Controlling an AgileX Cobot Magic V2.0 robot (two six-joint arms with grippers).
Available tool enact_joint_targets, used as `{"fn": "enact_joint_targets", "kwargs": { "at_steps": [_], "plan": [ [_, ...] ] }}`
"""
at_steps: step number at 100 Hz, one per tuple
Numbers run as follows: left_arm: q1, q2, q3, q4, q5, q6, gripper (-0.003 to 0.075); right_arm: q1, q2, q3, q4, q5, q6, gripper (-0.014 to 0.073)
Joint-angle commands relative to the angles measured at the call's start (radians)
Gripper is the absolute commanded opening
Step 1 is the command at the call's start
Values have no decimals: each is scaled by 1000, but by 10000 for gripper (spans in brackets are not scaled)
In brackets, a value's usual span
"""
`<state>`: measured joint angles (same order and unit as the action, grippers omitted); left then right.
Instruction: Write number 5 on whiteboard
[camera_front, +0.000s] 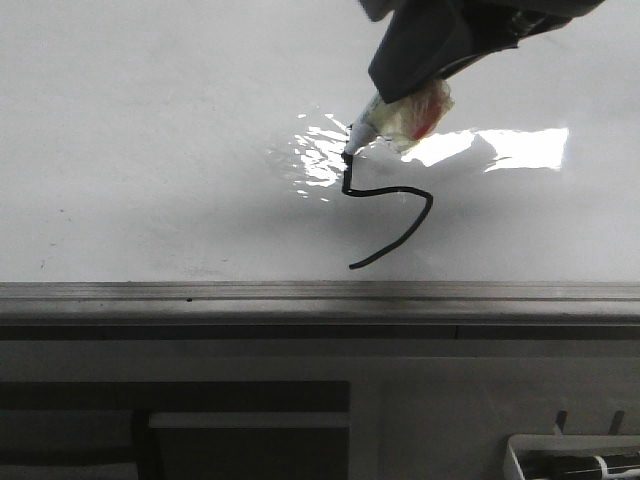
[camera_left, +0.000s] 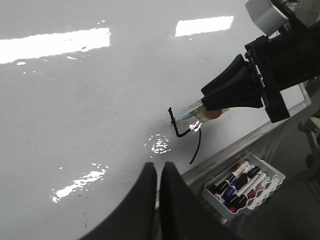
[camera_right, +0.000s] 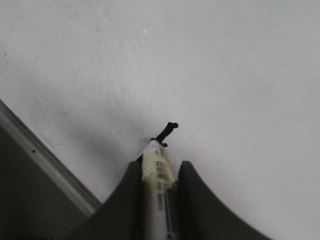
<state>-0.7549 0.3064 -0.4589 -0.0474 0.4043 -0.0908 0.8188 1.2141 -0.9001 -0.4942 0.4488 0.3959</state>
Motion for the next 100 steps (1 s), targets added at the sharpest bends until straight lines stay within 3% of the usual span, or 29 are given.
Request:
{"fn": "enact_joint_targets", "kwargs": {
  "at_steps": [1,41,60,100],
  "plan": [
    [-1,6,-26,-4,-77,-5,-20,-6,-7,-26,-28,-41,-1,-61],
    [-1,6,-26,-4,-77,-5,-20,-7,-7,-26,-47,43,11,-57],
    [-1,6,-26,-4,-77,-5,-20,-7,-7,-26,-150,101,149,-57],
    [-1,6,-26,-4,-77,-5,-20,-7,-19,-24,-250,306,259,-60]
  ]
}}
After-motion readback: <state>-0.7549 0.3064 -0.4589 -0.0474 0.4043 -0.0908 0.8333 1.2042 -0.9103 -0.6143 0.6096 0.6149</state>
